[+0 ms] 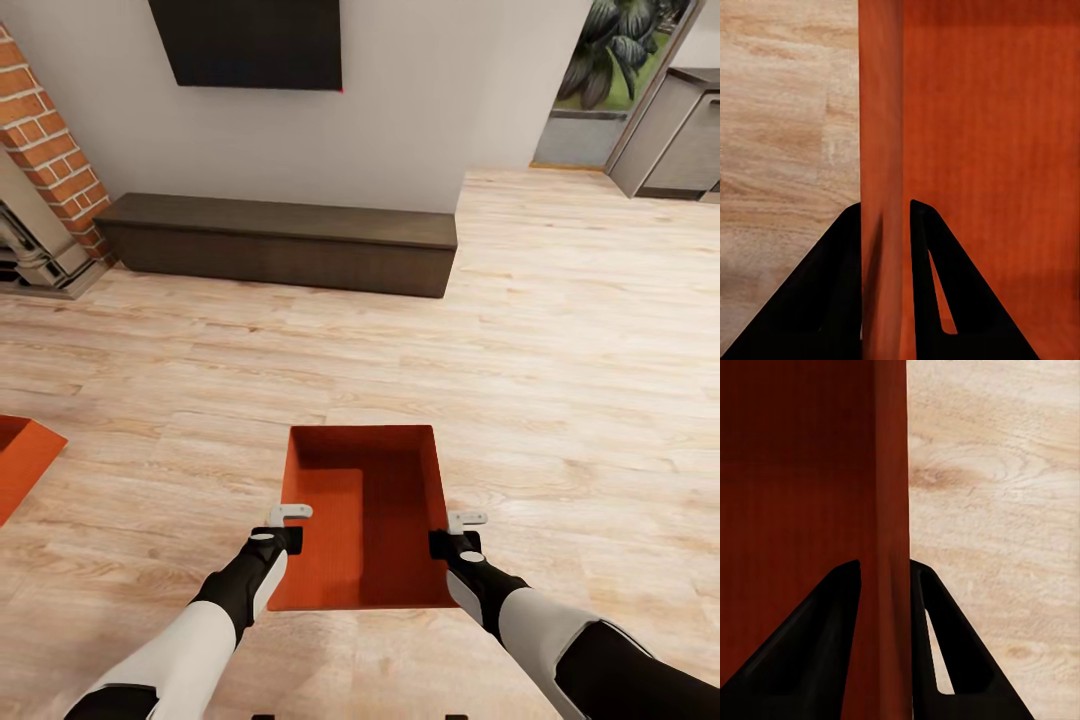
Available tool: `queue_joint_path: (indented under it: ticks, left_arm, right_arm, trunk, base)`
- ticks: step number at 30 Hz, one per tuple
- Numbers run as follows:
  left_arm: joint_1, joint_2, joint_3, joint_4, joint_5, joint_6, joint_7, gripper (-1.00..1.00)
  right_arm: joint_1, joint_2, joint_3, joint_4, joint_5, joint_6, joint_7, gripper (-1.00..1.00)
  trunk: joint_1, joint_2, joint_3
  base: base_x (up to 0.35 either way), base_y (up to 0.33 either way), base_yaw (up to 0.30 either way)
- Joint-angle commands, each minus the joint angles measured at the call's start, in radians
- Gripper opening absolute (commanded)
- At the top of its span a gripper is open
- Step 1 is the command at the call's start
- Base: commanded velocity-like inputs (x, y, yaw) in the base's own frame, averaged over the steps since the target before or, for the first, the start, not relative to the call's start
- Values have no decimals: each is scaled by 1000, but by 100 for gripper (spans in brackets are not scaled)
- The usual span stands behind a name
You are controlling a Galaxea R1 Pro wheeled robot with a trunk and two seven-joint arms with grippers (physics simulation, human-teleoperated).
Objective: Move the two storage containers from the living room to the garage. In the garage, place one container on the floor and stack the other container on top of it (either order is fine).
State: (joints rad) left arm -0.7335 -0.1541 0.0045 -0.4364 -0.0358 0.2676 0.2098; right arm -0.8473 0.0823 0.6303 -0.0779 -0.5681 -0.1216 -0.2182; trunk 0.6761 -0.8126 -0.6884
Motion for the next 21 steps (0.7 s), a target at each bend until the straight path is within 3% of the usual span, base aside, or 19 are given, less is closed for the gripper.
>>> queue_joint_path:
  ticks: [1, 21]
  left_arm:
    - [0, 1, -8, 38, 8, 5, 8, -100]
    - [0, 1, -8, 38, 9, 5, 8, -100]
  right_arm:
    - [-1, 0, -15, -5, 10, -9, -3, -100]
    - [-1, -1, -17, -5, 10, -9, -3, -100]
  trunk:
    - [-4, 7, 3]
    - [-80, 147, 65]
  base:
    - [0, 0, 0]
    - [0, 0, 0]
